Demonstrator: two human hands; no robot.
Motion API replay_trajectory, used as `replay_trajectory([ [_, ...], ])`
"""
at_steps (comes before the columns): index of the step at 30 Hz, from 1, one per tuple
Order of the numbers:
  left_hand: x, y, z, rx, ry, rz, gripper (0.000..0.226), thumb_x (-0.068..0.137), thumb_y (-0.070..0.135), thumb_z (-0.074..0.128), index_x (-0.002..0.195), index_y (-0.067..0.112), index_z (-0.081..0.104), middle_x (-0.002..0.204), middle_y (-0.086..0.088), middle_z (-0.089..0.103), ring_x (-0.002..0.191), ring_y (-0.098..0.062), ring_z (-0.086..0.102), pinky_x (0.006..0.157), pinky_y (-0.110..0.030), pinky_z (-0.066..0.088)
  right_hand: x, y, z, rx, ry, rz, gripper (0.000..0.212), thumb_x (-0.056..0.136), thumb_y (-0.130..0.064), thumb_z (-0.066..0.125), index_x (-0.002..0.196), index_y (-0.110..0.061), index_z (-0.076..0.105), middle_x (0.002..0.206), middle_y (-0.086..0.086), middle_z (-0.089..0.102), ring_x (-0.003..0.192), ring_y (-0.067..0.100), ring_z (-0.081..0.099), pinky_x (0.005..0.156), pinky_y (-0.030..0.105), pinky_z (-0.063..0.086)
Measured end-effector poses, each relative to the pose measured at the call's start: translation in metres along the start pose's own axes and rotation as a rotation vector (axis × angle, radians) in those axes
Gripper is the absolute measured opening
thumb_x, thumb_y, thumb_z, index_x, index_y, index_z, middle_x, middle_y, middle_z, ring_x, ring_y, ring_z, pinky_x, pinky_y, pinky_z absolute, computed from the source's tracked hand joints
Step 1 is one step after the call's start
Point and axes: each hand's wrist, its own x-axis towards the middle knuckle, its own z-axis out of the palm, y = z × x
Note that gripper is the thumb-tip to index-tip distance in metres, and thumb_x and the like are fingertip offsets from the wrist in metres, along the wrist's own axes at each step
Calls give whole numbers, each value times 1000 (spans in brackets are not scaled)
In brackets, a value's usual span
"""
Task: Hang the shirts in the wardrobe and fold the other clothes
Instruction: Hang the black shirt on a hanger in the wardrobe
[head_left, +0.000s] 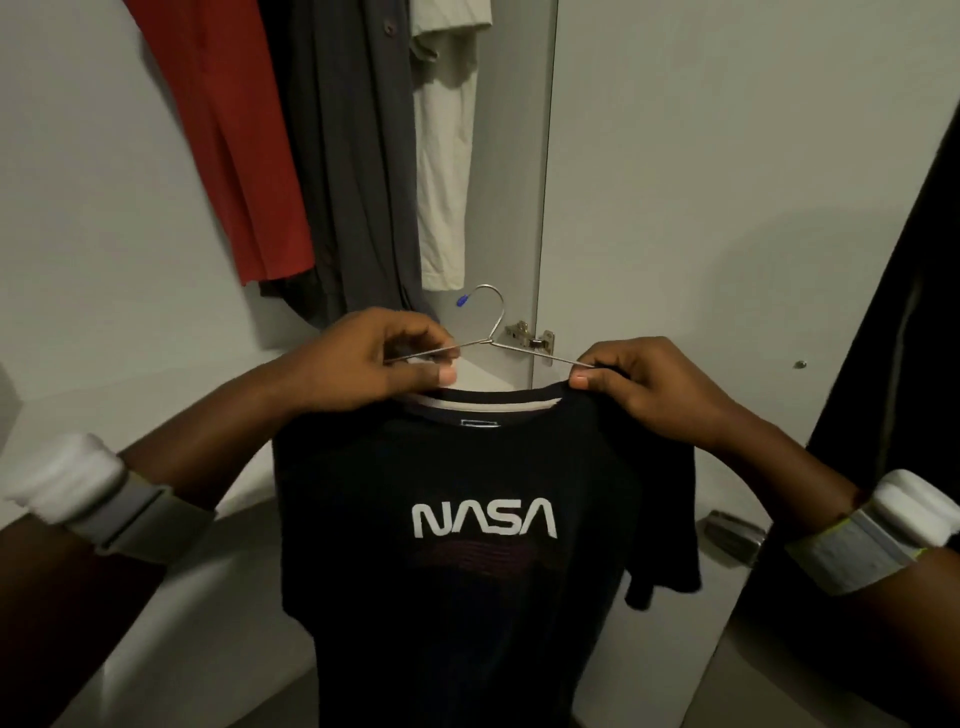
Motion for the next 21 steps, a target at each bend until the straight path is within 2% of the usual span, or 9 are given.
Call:
replay_trajectory([
  [2, -5, -5, -22, 82, -33, -40, 50, 77, 53, 80, 122, 34, 70, 116, 19, 73, 110, 2, 68, 99, -28, 53, 9, 1, -10, 2, 47, 5, 18, 101, -37, 62, 95, -27, 76, 86, -3, 74, 83, 20, 70, 79, 53, 57],
  [3, -7, -9, -31, 122, -25, -61, 51, 75, 61, 77, 117, 33, 72, 111, 17, 75, 105, 1, 70, 96, -30, 56, 13, 0, -16, -3, 59, 4, 17, 100, -38, 62, 95, -29, 76, 86, -3, 75, 82, 21, 70, 78, 55, 57],
  [6, -8, -20, -51, 129, 53, -79, 70, 73, 87, 61, 97, 22, 77, 88, -2, 77, 83, -22, 74, 78, -51, 59, 30, -5, -29, -30, 77, -10, 19, 98, -46, 62, 96, -34, 76, 89, -7, 76, 84, 16, 71, 79, 53, 58],
  [8, -3, -18, -59, 96, 100, -47, 66, 78, 82, 61, 96, 20, 77, 86, -8, 75, 83, -33, 73, 77, -58, 57, 45, -16, -40, -51, 74, -14, 18, 97, -47, 63, 95, -35, 77, 89, -11, 76, 84, 10, 71, 81, 50, 59],
  [9, -1, -13, -67, 110, 138, -27, 60, 81, 76, 61, 96, 20, 77, 86, -8, 75, 83, -32, 73, 78, -58, 57, 55, -24, -47, -64, 70, -21, 17, 97, -47, 64, 94, -36, 77, 89, -12, 76, 84, 9, 71, 82, 49, 59],
  [12, 4, 2, -81, 147, 230, 10, 45, 86, 64, 58, 98, 25, 76, 90, 0, 76, 85, -20, 74, 81, -56, 57, 77, -43, -65, -101, 69, -52, 19, 97, -49, 64, 94, -35, 77, 87, -12, 75, 83, 9, 71, 82, 48, 59],
  [17, 12, 22, -112, 356, 422, 42, 39, 90, 70, 46, 101, 41, 70, 90, 16, 73, 83, -3, 69, 77, -47, 58, 108, -80, -95, -112, 81, -124, 18, 96, -42, 67, 93, -28, 78, 82, -8, 75, 79, 12, 70, 81, 46, 60],
  [21, 18, 42, -135, 408, 474, 98, 35, 92, 66, 45, 102, 42, 69, 89, 17, 72, 81, -2, 68, 75, -45, 57, 127, -102, -107, -148, 63, -165, 20, 96, -44, 68, 93, -27, 79, 84, -3, 75, 81, 18, 71, 82, 50, 59],
])
